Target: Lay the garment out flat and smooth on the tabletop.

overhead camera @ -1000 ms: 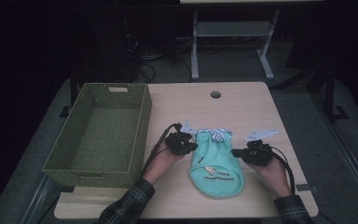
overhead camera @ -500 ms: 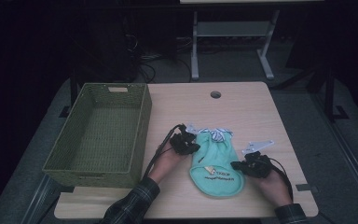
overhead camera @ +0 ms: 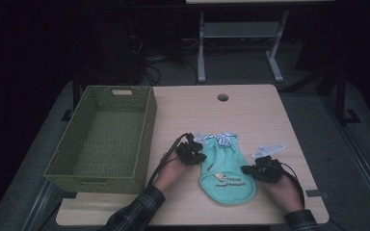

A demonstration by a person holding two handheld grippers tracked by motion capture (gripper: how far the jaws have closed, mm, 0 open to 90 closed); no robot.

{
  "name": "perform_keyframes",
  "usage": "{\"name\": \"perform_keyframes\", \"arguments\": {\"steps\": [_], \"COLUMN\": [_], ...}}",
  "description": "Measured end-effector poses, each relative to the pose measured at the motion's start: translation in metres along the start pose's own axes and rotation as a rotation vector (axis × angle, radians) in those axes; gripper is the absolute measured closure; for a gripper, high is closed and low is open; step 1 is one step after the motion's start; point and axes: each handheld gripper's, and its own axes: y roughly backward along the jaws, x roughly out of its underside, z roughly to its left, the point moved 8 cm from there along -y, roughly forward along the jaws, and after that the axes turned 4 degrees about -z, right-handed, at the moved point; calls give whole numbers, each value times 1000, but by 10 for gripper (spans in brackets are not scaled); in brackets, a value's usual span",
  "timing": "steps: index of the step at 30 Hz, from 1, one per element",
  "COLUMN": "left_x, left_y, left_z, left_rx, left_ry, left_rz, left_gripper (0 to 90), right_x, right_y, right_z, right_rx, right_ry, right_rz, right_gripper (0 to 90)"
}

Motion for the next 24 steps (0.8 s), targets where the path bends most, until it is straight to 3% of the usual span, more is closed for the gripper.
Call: {"name": "perform_keyframes", "arguments": {"steps": [13, 21, 22, 24], "left_x": [11, 14, 15, 15], "left_y": [7, 9, 10, 10], "left_z": [-37, -63, -63, -63], "left_rx": [72, 122, 121, 125], "left_ry": [-1, -17, -37, -26], "left_rz": [14, 21, 32, 25], "left_gripper": [894, 894, 894, 893], "right_x": [2, 3, 3, 2], "right_y": [3, 4, 4, 4], "right_z": [-18, -22, -22, -22], "right_rx": [33, 35, 34, 34], "right_ry": [-18, -26, -26, -27], "right_rz": [-11, -10, -9, -8], "right_gripper": [898, 898, 898, 898]}}
